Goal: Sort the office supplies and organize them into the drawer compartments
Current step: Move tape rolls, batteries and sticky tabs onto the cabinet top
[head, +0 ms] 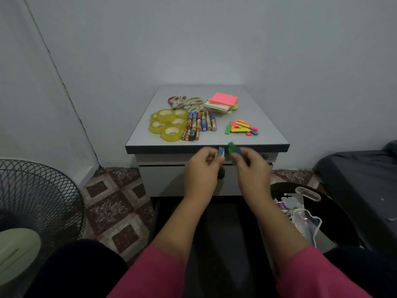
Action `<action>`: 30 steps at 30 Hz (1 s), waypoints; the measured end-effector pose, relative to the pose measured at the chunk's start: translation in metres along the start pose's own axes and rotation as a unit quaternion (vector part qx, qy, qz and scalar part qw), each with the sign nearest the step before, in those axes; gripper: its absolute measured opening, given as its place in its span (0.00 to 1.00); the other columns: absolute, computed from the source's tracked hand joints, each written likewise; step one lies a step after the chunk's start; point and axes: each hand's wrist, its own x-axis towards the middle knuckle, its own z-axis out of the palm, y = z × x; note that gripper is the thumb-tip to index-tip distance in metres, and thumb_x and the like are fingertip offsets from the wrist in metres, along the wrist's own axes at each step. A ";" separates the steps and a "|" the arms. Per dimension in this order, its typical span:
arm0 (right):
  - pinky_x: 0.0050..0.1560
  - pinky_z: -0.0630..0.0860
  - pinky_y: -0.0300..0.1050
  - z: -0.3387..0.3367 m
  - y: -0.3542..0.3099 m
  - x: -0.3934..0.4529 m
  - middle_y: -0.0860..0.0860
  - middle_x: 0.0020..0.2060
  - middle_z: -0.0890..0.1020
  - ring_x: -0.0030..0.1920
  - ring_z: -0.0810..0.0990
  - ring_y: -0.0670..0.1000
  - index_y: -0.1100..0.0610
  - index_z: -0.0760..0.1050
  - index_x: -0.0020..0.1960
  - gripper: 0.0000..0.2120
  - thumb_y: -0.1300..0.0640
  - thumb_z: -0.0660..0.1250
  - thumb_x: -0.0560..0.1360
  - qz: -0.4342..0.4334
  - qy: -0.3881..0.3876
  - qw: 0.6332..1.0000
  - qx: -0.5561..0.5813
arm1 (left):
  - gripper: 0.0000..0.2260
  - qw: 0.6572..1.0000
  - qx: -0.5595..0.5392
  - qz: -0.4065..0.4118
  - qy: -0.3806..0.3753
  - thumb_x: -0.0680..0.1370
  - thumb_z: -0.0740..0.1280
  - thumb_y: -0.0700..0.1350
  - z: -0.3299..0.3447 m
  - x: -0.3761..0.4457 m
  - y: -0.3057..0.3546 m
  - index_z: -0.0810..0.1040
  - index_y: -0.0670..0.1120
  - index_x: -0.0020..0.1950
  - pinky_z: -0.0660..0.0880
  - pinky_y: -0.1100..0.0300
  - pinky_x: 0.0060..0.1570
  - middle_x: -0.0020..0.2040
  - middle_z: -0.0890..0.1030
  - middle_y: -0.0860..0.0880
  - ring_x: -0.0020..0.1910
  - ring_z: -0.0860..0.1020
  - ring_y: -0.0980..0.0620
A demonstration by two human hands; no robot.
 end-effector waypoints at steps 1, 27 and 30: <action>0.38 0.68 0.28 -0.003 -0.007 0.010 0.46 0.42 0.79 0.42 0.75 0.39 0.51 0.78 0.51 0.05 0.57 0.63 0.79 -0.014 0.019 1.000 0.001 | 0.02 1.000 -0.004 0.019 0.017 0.75 0.71 0.43 0.000 0.008 0.010 0.80 0.48 0.46 0.76 0.61 0.41 0.39 0.80 0.55 0.40 0.78 0.58; 0.57 0.65 0.35 -0.003 0.016 0.128 0.55 0.62 0.78 0.63 0.74 0.51 0.60 0.77 0.64 0.16 0.62 0.56 0.80 -0.047 -0.012 0.989 -0.140 | 0.12 0.963 0.242 0.115 -0.028 0.80 0.56 0.36 0.059 0.098 0.029 0.76 0.40 0.60 0.74 0.49 0.52 0.58 0.77 0.41 0.56 0.75 0.43; 0.57 0.67 0.36 -0.004 0.015 0.125 0.55 0.61 0.78 0.62 0.74 0.50 0.60 0.77 0.63 0.18 0.65 0.56 0.78 -0.037 -0.005 0.993 -0.116 | 0.13 0.965 0.236 0.107 -0.028 0.81 0.56 0.37 0.059 0.099 0.028 0.74 0.41 0.62 0.74 0.48 0.53 0.60 0.76 0.42 0.57 0.74 0.44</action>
